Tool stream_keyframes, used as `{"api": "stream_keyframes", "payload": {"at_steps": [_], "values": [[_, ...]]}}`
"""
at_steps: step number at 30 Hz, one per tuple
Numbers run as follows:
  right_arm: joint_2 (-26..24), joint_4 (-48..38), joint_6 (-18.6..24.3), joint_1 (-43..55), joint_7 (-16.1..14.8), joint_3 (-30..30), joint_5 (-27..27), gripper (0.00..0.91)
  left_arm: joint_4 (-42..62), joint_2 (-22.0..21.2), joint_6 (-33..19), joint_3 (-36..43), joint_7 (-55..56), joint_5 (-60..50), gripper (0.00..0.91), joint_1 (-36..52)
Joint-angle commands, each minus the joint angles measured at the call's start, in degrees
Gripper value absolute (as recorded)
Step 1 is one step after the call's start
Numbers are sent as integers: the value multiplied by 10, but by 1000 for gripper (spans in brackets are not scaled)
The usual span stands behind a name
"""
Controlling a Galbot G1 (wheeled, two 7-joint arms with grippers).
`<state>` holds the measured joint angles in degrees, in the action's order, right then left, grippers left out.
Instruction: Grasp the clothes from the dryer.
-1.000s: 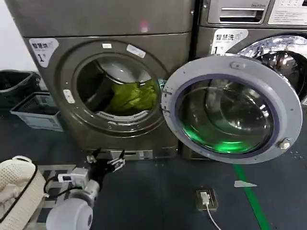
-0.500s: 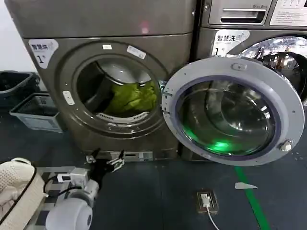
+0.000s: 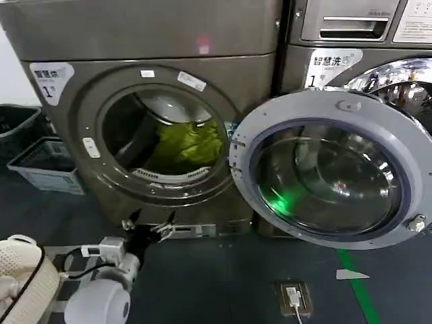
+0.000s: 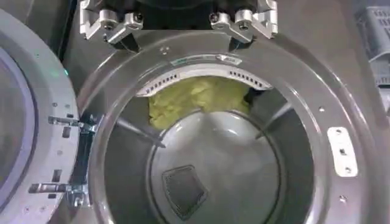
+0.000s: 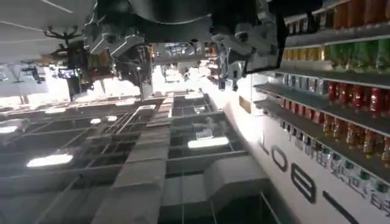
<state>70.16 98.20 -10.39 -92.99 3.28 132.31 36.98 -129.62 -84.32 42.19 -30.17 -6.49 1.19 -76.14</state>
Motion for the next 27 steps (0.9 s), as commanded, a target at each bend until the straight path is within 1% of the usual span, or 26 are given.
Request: {"api": "stream_keyframes", "payload": {"at_steps": [1,27], "values": [[0,-2,1,0,1,0,1,907,-2,2,28,-8,-3,0,907,-4],[4,-2,0,0,1,-3,0,907,-7,1,28,-3,-2,-4,907,-11]]}}
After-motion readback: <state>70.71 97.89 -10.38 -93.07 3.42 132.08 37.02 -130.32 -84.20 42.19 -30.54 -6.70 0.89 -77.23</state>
